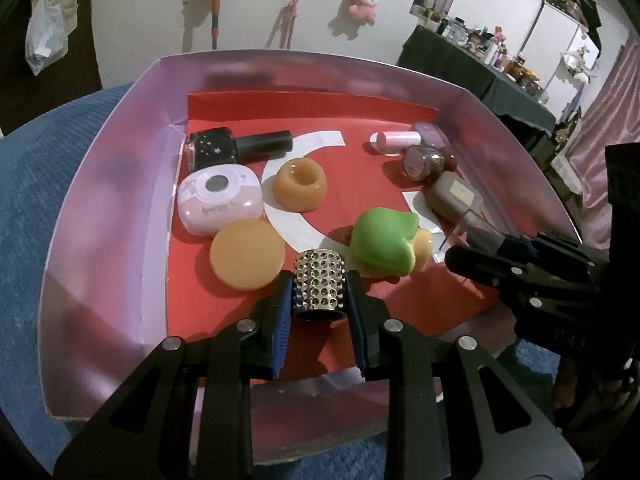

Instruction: Organize rigid objects

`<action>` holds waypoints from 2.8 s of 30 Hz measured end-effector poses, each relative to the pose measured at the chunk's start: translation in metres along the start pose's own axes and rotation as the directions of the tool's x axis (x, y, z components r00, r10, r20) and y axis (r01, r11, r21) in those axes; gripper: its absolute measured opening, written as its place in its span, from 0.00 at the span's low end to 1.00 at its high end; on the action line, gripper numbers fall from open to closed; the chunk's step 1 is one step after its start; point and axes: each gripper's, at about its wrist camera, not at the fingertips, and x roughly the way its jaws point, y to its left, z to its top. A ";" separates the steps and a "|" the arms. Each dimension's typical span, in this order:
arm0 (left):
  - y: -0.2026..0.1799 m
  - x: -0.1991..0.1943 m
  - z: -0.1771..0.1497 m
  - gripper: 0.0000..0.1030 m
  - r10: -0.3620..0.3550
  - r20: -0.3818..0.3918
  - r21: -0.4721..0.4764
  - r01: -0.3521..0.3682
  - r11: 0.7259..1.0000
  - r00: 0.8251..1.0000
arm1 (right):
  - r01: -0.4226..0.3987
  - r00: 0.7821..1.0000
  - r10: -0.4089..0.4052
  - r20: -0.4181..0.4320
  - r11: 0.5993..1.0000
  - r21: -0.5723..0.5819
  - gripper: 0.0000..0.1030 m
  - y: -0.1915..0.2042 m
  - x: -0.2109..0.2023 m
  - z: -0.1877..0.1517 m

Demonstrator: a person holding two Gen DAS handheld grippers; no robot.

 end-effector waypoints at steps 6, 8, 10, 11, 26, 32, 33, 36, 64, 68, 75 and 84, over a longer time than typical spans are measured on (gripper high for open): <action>0.002 0.001 0.002 0.23 0.005 0.012 -0.013 -0.005 1.000 1.000 | 0.004 1.000 -0.004 0.007 1.000 0.002 0.40 -0.001 0.002 0.002; 0.002 0.002 0.002 0.23 0.009 0.015 -0.014 -0.009 1.000 1.000 | 0.013 1.000 -0.013 0.015 1.000 0.000 0.40 0.000 0.003 0.003; 0.002 0.002 0.002 0.23 0.011 0.016 -0.013 -0.011 1.000 1.000 | 0.023 0.999 -0.023 0.023 1.000 -0.006 0.40 0.000 0.004 0.004; 0.002 0.002 0.002 0.23 0.011 0.016 -0.014 -0.011 1.000 1.000 | 0.024 0.999 -0.024 0.023 1.000 -0.006 0.40 0.000 0.004 0.004; 0.002 0.001 0.002 0.23 0.012 0.018 -0.014 -0.012 1.000 1.000 | 0.023 0.999 -0.023 0.025 1.000 -0.005 0.40 0.000 0.005 0.004; 0.002 0.000 0.005 0.24 0.018 0.024 -0.004 -0.018 1.000 1.000 | 0.021 0.999 -0.021 0.024 1.000 -0.003 0.41 0.000 0.005 0.004; 0.002 0.000 0.006 0.24 0.022 0.026 0.001 -0.022 1.000 0.999 | 0.022 0.999 -0.021 0.024 1.000 -0.003 0.41 0.000 0.005 0.004; -0.001 -0.001 0.005 0.24 0.040 0.032 0.016 -0.041 0.999 0.999 | 0.023 0.999 -0.023 0.025 1.000 -0.002 0.41 0.000 0.005 0.004; -0.014 -0.025 -0.010 0.26 0.100 0.085 0.027 -0.103 0.994 0.991 | 0.010 0.991 -0.011 0.135 1.000 0.005 0.68 0.012 -0.047 -0.011; -0.017 -0.031 -0.014 0.26 0.105 0.091 0.033 -0.109 0.993 0.990 | 0.010 0.989 -0.011 0.150 1.000 0.007 0.77 0.013 -0.054 -0.014; -0.020 -0.047 -0.023 0.88 0.112 0.143 0.028 -0.117 0.993 0.983 | 0.010 0.985 -0.011 0.173 1.000 0.010 0.80 0.014 -0.066 -0.019; -0.020 -0.058 -0.029 0.89 0.127 0.161 0.015 -0.131 0.991 0.979 | 0.012 0.980 -0.015 0.199 1.000 0.017 0.99 0.016 -0.077 -0.025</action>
